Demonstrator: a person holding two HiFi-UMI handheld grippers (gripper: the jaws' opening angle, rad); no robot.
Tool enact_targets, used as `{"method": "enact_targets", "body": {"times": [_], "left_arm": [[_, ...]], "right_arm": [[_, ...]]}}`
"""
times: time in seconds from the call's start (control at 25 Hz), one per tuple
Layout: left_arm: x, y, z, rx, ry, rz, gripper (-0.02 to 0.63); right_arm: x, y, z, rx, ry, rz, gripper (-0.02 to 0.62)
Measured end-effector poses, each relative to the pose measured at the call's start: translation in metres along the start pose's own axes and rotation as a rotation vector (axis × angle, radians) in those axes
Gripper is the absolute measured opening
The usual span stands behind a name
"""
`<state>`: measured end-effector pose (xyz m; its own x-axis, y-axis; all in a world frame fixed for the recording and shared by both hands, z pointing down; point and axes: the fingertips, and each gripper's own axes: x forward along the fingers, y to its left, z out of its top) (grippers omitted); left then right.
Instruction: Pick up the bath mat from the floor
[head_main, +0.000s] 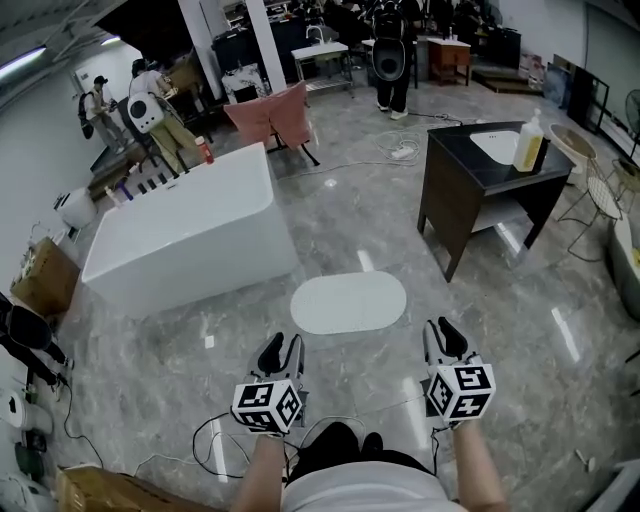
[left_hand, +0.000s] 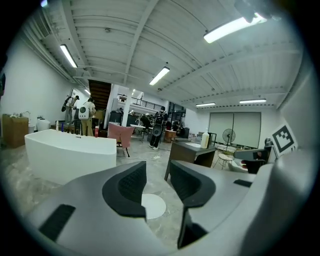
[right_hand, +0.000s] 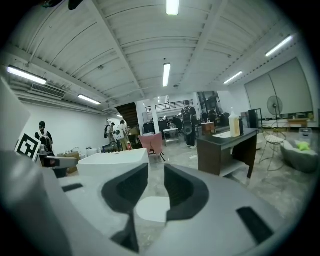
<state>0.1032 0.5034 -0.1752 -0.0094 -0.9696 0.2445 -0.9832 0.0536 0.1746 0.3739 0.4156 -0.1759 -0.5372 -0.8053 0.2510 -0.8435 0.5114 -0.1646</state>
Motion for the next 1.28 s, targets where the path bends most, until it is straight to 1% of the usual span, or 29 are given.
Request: {"method": "enact_targets", "body": {"times": [0.24,0.4,0.52,0.64,0.72,0.8,1.0,1.12,1.28], "left_arm": [[0.005,-0.001,-0.004,-0.014,-0.005,0.011,0.152],[0.012,0.001,-0.007,-0.014,0.012,0.023,0.187],[0.022,0.008,-0.011,-0.008,0.03,0.027,0.214],[0.032,0.023,-0.007,-0.035,-0.008,0.037,0.238],[0.04,0.036,-0.007,-0.059,-0.022,0.048,0.253],[0.052,0.048,-0.012,-0.075,-0.014,0.056,0.255],[0.097,0.079,-0.014,-0.086,0.013,0.074,0.255],[0.129,0.103,-0.008,-0.096,0.016,0.079,0.255],[0.176,0.132,0.002,-0.085,0.033,0.079,0.255]], "right_arm": [[0.0,-0.016,-0.005,-0.009,0.02,-0.02,0.137],[0.007,-0.023,-0.009,-0.012,0.041,-0.029,0.199],[0.019,-0.025,-0.012,-0.018,0.057,-0.029,0.209],[0.035,-0.024,-0.013,-0.029,0.078,-0.031,0.233],[0.048,-0.024,-0.015,-0.031,0.094,-0.038,0.259],[0.062,-0.027,-0.017,-0.037,0.108,-0.048,0.266],[0.11,-0.04,-0.011,-0.05,0.101,-0.096,0.266],[0.149,-0.043,-0.003,-0.051,0.103,-0.103,0.265],[0.203,-0.046,0.004,-0.037,0.121,-0.112,0.265]]}}
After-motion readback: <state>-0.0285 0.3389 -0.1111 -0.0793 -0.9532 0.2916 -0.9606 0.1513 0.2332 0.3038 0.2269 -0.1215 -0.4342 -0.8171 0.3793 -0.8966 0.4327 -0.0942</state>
